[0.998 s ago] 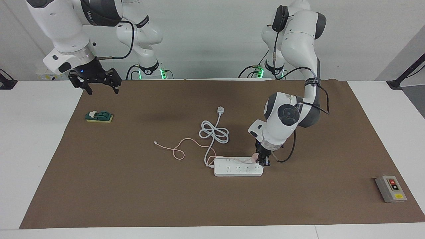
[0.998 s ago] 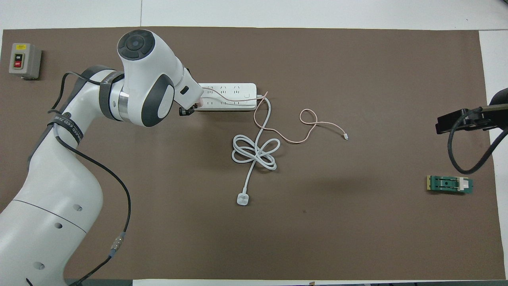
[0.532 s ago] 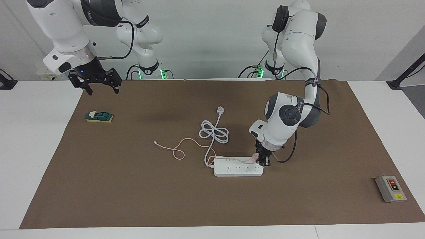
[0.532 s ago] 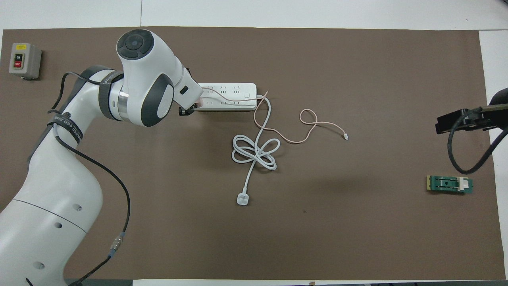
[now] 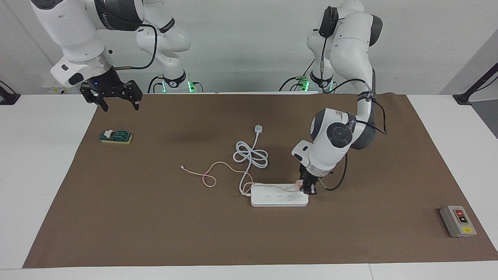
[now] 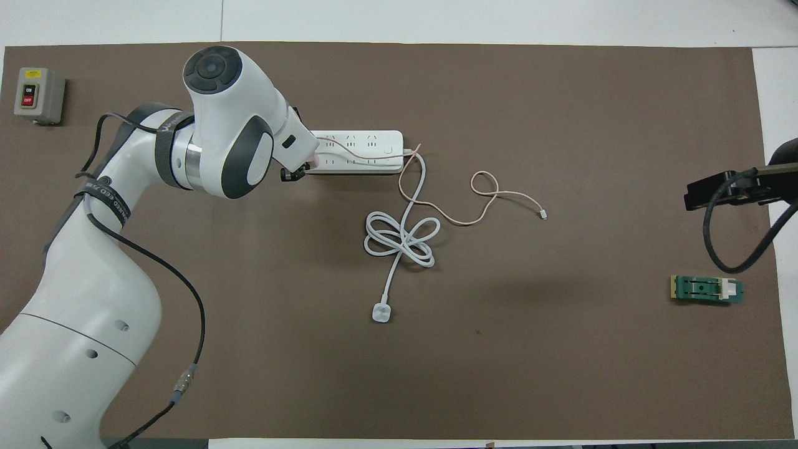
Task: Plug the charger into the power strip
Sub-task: 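Press the charger prongs down into the power strip socket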
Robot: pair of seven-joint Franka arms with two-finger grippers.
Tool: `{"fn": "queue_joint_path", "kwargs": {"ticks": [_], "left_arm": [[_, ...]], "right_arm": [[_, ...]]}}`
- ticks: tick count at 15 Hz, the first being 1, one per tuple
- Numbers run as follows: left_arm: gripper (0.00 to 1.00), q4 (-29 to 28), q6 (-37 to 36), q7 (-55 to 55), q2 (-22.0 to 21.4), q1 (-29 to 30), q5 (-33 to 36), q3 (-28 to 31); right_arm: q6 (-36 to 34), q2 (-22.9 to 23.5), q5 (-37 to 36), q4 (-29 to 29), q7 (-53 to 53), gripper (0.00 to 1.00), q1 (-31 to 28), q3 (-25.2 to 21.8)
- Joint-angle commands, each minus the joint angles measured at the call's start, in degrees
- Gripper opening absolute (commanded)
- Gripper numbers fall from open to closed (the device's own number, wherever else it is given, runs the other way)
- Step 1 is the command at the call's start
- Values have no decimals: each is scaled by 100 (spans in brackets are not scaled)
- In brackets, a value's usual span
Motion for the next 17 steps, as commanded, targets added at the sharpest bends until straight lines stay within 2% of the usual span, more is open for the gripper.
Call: {"fn": "queue_joint_path", "kwargs": {"ticks": [1,11,17], "left_arm": [[100,263,292,90,334,-22,1,25],[100,263,73,82,-105,31,-17,34],[100,-17,-296,73,-737,84,-8,60]], "right_arm": [[76,-100,-19,-86,-81,100,-51,32],[41,-100,-19,-86,-90,100,-95,32],[76,-92,-19,-86,-81,100,-77,32]]}}
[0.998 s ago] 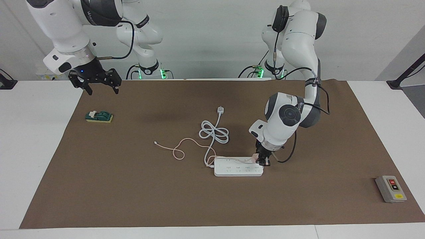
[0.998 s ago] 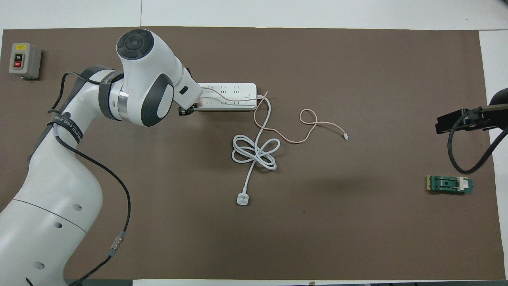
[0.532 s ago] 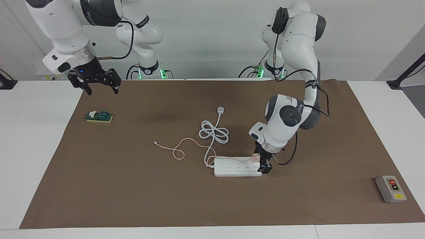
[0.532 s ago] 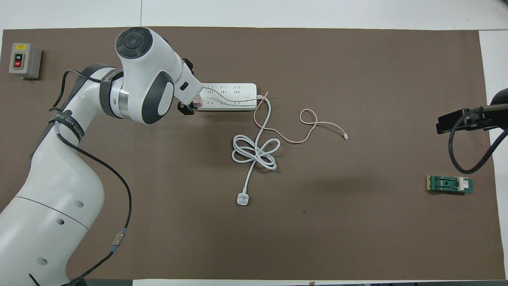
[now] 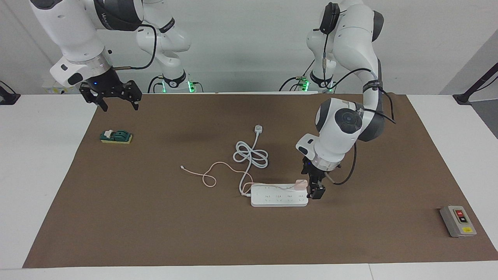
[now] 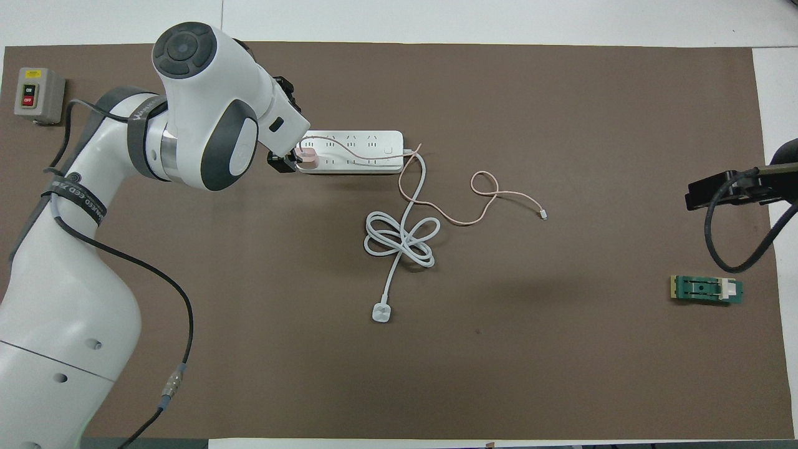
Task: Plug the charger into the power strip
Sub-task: 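Open the left gripper and lift it away from the charger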
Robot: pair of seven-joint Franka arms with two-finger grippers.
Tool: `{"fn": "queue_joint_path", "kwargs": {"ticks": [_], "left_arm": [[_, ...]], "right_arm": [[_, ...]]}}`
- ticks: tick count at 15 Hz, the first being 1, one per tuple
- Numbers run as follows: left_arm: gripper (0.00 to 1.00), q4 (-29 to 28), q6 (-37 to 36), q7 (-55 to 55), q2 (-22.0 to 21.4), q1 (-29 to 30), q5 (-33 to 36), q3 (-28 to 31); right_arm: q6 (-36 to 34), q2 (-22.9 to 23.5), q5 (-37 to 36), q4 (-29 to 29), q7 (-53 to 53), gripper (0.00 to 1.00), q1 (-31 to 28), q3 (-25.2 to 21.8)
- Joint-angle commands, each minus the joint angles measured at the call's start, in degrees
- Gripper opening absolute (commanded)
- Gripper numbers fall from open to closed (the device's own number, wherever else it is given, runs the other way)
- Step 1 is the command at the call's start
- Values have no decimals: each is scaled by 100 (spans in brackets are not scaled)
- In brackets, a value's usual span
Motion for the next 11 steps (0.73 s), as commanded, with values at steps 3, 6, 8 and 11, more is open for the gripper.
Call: {"fn": "queue_joint_path", "kwargs": {"ticks": [3,6,8,11], "left_arm": [[100,-584,-222,22,-813,131,-18,8],[100,-594,-749,4,-1148,262,-62,-1],[100,-532,-952,13,-1245,420,-71,-18],[100,-541,-1286,-22,-1570,596,-97,25]], "right_arm": [[46,-92,-19,-87,-90,100,-80,42],[46,-100,-19,-87,-81,100,-63,42],[55,-91,-19,-87,-73,100,-80,42],[55,-92,-19,-87,-73,100,-80,42]]}}
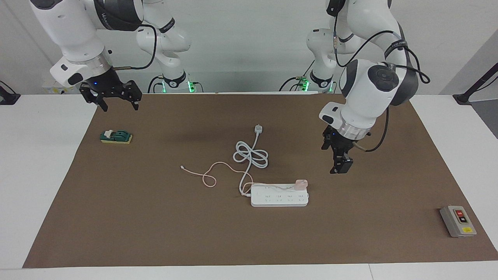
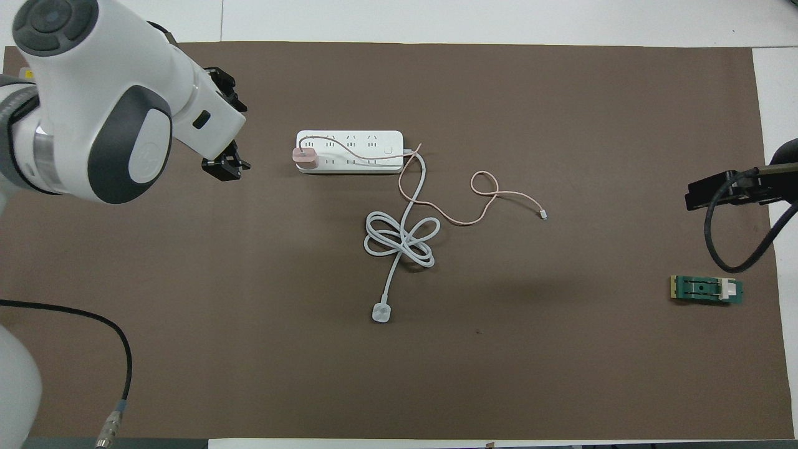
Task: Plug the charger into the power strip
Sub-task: 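Open the left gripper and lift it away from the charger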
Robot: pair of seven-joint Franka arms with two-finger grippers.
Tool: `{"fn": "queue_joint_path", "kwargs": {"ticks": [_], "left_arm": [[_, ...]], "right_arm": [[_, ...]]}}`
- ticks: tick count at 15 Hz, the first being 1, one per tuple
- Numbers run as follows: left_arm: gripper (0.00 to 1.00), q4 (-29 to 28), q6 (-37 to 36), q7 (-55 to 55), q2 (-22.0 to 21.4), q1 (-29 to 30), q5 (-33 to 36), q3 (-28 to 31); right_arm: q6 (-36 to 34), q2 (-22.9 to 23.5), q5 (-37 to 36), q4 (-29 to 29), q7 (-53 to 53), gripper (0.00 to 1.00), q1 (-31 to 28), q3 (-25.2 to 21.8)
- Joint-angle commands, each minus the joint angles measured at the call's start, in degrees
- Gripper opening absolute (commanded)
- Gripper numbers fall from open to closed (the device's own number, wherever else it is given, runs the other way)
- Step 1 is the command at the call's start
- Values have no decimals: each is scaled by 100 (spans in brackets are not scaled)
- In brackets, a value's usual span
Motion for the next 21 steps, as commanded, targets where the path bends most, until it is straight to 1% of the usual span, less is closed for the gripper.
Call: {"fn": "queue_joint_path", "kwargs": {"ticks": [1,5,7,10,15,16,17,21], "left_arm": [[100,-236,-214,-114,-390,220,-98,19],[100,-210,-486,-895,-460,563,-98,46],[100,-61,-731,-1185,-531,791,-98,37],[100,98,-1154,-2274,-549,879,-55,54],[100,124,-945,-3381,-707,941,-72,37],[100,116,-866,-3837,-716,941,-81,37],[100,107,-943,-4381,-724,950,-89,46],[100,37,-1137,-5964,-961,1186,-72,46]], "right_arm": [[55,-91,-19,-87,-73,100,-89,41],[55,-100,-19,-87,-73,100,-89,32],[55,-91,-19,-78,-73,100,-89,32],[55,-91,-19,-87,-73,100,-89,32],[38,-100,-19,-87,-81,100,-89,32],[46,-100,-19,-87,-81,100,-89,41],[46,-100,-19,-87,-81,100,-81,32],[46,-91,-19,-87,-81,100,-81,41]]}}
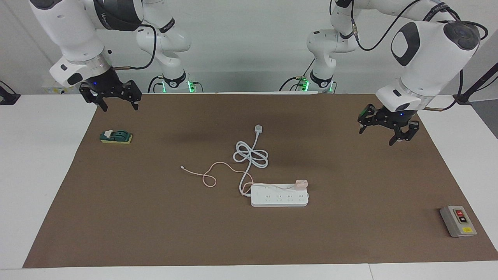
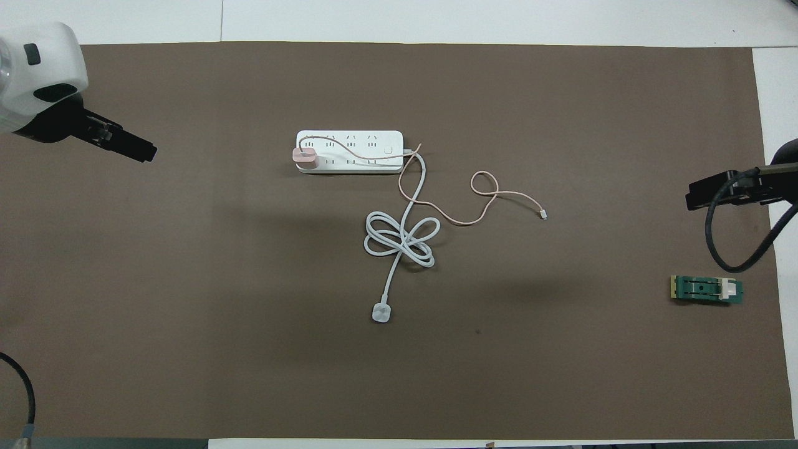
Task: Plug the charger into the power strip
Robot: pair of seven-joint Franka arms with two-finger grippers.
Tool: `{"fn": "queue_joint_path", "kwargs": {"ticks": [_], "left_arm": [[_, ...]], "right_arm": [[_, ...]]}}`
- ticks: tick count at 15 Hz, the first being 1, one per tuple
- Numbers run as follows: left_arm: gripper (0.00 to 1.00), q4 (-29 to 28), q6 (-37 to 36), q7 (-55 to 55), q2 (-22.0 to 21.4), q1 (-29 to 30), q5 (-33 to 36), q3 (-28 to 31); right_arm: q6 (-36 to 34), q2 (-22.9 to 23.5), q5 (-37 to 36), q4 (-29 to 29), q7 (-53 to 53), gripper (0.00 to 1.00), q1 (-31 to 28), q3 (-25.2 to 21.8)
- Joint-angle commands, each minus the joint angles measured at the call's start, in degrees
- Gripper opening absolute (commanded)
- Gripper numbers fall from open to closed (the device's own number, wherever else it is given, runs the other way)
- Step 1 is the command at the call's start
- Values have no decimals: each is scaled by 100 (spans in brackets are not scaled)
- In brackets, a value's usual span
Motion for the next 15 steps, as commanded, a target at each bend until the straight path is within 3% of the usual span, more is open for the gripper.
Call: {"fn": "queue_joint_path", "kwargs": {"ticks": [1,3,11,15], "left_arm": [[100,-130,-82,-1092,-279,289,-38,-14],[100,-121,-108,-1648,-357,334,-38,4],[100,-200,-477,-1650,-630,518,155,30],[100,-296,-1232,-1685,-832,448,155,13]], "right_arm": [[46,-100,-19,-87,-81,100,-80,40],[46,-100,-19,-87,-81,100,-80,49],[55,-91,-19,-78,-81,100,-80,49],[55,-91,-19,-86,-81,100,-80,49]]}}
